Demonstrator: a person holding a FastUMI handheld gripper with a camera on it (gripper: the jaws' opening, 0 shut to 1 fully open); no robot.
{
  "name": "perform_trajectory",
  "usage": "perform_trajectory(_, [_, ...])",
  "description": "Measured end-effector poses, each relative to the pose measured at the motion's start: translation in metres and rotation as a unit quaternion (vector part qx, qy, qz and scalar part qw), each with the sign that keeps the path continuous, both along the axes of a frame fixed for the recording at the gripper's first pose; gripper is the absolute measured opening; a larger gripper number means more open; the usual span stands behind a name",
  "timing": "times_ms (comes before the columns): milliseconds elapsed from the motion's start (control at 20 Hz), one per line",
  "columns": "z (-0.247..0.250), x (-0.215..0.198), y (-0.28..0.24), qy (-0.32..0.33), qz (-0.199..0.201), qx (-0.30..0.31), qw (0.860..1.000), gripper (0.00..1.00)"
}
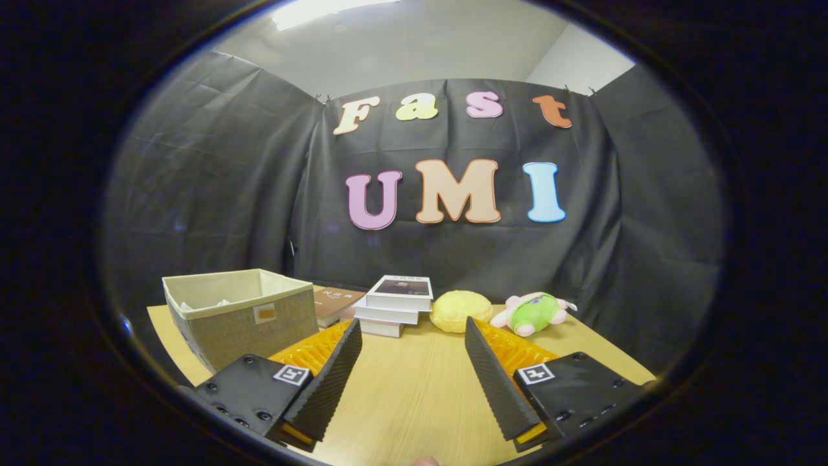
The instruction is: Open the storage box then place both shoes into the box .Put the left shoe in first, then the right shoe, with the right side of both shoes facing outward in a uniform manner.
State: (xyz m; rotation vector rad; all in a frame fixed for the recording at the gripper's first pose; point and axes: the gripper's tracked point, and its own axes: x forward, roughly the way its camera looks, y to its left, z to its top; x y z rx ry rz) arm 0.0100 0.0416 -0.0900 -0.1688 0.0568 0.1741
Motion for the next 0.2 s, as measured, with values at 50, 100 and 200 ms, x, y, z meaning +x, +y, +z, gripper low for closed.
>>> perform_trajectory(50, [-0.001, 0.0, -0.005, 0.0, -0.001, 0.005, 1.0, 1.0])
perform_trajectory(100, [-0.002, -0.001, -0.009, 0.002, -0.001, 0.011, 1.0, 1.0])
perform_trajectory(200, [-0.006, -0.001, -0.016, 0.008, -0.001, 0.022, 1.0, 1.0])
